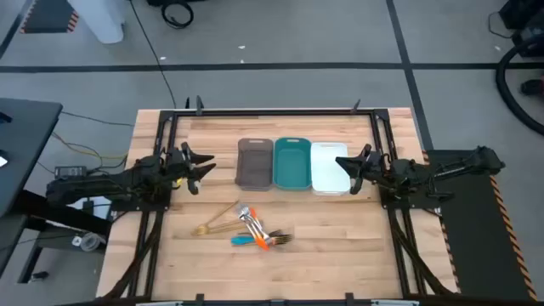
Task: Sort silverware by color (type)
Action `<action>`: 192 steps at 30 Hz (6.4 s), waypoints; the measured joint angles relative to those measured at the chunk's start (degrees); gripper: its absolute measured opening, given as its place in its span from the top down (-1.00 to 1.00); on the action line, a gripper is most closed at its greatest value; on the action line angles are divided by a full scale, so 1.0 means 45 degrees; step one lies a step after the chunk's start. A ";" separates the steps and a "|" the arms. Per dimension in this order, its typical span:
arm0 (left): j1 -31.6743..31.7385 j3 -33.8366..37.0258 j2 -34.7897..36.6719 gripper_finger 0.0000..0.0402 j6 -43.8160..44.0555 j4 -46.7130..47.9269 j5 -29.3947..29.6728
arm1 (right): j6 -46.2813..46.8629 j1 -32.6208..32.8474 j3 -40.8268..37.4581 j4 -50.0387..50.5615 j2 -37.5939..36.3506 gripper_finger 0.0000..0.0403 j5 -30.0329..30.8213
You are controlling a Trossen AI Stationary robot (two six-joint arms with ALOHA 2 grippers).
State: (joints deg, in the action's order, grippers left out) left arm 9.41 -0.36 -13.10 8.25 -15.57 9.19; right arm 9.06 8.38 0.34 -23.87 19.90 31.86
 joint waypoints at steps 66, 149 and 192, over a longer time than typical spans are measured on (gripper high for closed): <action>0.0002 0.0000 0.0000 0.25 0.0002 0.0004 0.0000 | 0.0000 -0.0003 0.0000 -0.0001 0.0005 0.88 0.0000; 0.0028 -0.0345 -0.1688 0.25 -0.0981 -0.2936 0.0004 | 0.2044 -0.0095 0.0000 -0.1049 0.0322 0.88 -0.0287; -0.3325 -0.3633 -0.5285 0.25 -0.0599 0.1418 0.1394 | -0.0270 -0.0534 0.7792 -0.0968 1.1387 0.96 -0.2074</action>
State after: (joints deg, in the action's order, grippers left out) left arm -5.55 -16.71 -36.88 5.56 -9.19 15.46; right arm 7.84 5.98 35.40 -28.23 71.14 22.52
